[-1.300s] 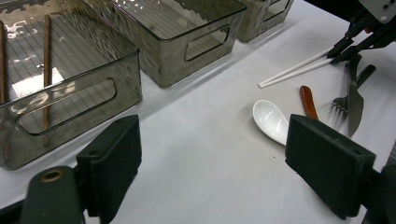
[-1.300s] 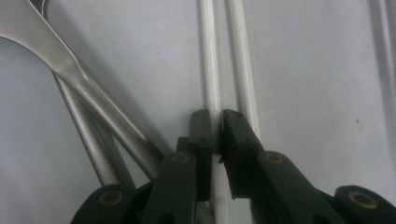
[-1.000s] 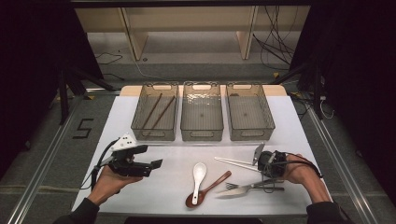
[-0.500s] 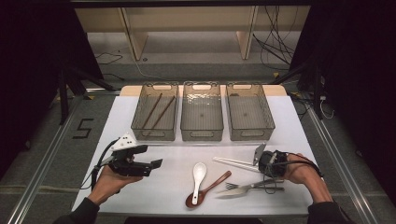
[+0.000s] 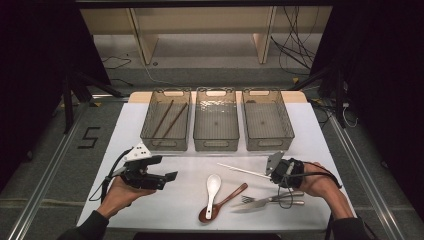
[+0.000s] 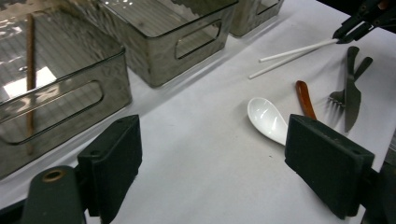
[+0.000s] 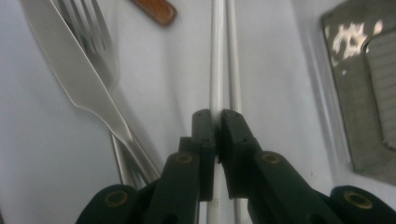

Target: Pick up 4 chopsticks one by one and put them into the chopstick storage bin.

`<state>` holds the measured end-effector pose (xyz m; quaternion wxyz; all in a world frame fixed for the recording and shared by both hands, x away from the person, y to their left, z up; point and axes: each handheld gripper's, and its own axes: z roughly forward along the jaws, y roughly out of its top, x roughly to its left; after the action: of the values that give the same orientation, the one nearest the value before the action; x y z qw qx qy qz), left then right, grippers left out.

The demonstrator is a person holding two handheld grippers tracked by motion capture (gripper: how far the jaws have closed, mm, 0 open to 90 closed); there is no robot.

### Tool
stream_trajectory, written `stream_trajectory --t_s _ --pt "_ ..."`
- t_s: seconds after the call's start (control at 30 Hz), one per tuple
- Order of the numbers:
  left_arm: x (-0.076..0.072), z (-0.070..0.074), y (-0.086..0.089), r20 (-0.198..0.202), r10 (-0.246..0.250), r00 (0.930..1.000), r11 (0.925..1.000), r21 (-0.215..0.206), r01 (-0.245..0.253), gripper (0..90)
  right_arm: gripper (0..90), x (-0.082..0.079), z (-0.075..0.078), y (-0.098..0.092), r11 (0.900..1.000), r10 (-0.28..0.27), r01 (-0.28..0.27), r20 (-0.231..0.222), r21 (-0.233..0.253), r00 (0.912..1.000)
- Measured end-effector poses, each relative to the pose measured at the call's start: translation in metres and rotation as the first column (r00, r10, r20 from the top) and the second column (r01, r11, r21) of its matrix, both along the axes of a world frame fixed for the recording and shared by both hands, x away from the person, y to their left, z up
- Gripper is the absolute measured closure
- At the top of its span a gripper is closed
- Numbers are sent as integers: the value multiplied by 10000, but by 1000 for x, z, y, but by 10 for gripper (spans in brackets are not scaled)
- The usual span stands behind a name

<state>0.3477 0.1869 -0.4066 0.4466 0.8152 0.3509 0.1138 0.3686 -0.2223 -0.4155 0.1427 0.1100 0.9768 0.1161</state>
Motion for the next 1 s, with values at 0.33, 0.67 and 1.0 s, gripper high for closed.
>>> stream_trajectory --t_s 0.33,0.67,1.0 --pt "1 13 -30 30 -1249 9922 9871 1010 1239 180 852 -13 13 30 9954 960 -961 309 29 9949" --pt "2 18 -64 -76 -2307 9730 9496 2165 2268 183 851 -22 13 50 9875 1573 -1569 335 -151 9870" --pt "5 17 -94 -215 -3134 9494 9046 2975 3054 218 852 -28 17 57 9820 1888 -1885 505 -109 9807"
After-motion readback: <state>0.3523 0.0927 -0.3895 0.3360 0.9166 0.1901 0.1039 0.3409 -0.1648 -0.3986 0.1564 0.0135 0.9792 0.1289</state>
